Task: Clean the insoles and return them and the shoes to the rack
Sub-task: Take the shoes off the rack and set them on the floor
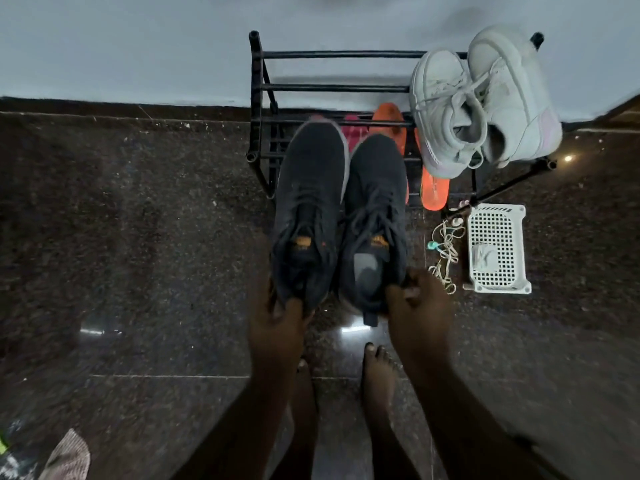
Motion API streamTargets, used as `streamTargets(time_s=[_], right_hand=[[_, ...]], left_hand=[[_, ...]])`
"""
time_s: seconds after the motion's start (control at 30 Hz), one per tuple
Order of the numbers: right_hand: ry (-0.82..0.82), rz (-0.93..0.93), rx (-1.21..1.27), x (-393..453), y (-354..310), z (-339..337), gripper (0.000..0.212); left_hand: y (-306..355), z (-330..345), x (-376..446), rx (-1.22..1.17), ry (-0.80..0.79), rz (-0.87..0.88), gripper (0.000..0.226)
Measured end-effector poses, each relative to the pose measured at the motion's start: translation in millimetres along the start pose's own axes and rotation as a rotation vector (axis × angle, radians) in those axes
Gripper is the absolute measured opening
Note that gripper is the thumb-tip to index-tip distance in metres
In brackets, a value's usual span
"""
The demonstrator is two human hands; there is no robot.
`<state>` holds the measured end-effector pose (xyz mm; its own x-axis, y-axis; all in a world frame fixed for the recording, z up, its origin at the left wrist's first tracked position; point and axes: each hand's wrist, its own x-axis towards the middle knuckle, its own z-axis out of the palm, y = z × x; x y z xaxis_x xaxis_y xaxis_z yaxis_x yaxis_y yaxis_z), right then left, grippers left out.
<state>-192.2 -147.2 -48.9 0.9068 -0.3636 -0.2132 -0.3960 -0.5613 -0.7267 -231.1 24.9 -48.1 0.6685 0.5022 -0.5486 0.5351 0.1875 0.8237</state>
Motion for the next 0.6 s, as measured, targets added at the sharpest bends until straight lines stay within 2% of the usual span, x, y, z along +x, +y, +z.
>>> streamTargets(time_s=[0.07, 0.13, 0.23, 0.3, 0.4, 0.5, 0.6], right_hand=[[-0.058, 0.114, -0.012, -25, 31, 9, 0.021], [-0.128, 0.186, -0.074, -40, 63, 21, 0.024], [-0.232, 0.237, -0.175, -45, 107, 43, 0.041], [-0.294, 0.265, -0.193, -43, 134, 60, 0.045], [-0.372, 0.266, -0.216, -34, 175, 90, 0.035], [-0.424, 0.284, -0.211, -19, 211, 125, 0.019], [-0.444, 0.283, -0.227, -1, 234, 154, 0.009]], left_hand=[[-38, -10, -14, 0.127, 0.026, -0.041, 0.04], [-71, -15, -22, 0.124, 0.039, -0.171, 0.043], [-113, -15, -18, 0.055, 0.012, -0.369, 0.039], [-133, -12, -9, 0.094, -0.01, -0.4, 0.037], [-162, -5, 14, 0.238, -0.037, -0.373, 0.034], [-192, 6, 43, 0.236, -0.032, -0.403, 0.027], [-220, 13, 75, 0.185, -0.023, -0.469, 0.04]])
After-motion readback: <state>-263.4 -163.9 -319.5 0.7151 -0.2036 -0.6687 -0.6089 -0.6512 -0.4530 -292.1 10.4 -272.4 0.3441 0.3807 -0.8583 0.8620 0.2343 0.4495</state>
